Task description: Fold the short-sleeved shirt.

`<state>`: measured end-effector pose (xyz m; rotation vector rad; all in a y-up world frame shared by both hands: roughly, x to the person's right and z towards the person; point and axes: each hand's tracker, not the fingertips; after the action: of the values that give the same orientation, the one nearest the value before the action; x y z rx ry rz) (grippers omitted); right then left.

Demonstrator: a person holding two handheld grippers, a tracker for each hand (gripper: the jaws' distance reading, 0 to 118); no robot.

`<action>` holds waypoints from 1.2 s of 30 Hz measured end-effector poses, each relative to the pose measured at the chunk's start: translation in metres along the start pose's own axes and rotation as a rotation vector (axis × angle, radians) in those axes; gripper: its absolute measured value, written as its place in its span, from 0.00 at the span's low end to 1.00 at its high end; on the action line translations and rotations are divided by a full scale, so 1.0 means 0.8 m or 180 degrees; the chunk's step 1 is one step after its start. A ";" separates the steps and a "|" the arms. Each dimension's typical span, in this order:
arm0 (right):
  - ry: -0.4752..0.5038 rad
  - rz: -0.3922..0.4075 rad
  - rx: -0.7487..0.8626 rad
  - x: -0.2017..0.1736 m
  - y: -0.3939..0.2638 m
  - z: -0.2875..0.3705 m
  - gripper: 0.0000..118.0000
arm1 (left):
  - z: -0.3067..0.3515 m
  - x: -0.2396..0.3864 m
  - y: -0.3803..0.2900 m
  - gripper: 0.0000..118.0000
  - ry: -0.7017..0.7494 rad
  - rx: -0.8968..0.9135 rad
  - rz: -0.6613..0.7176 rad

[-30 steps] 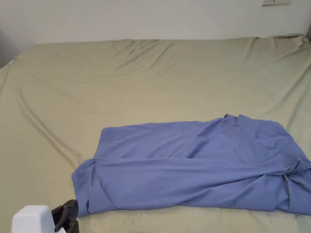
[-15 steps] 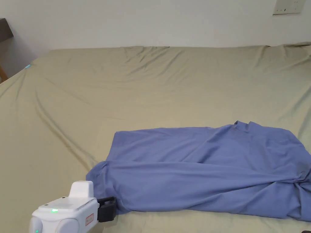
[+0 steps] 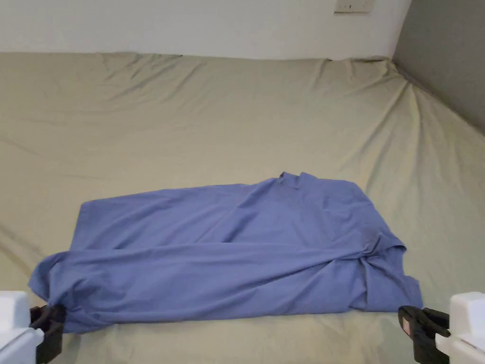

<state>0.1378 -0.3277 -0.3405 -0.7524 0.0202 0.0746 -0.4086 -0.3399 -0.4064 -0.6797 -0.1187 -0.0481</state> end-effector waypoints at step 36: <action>0.0425 0.0260 -0.0686 0.055 -0.086 0.093 0.12 | 0.143 0.003 -0.088 0.03 -0.0412 -0.0719 -0.0116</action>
<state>0.1862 -0.3242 -0.2412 -0.9712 0.1722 0.1055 -0.4224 -0.3227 -0.2741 -0.9067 -0.2527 -0.0529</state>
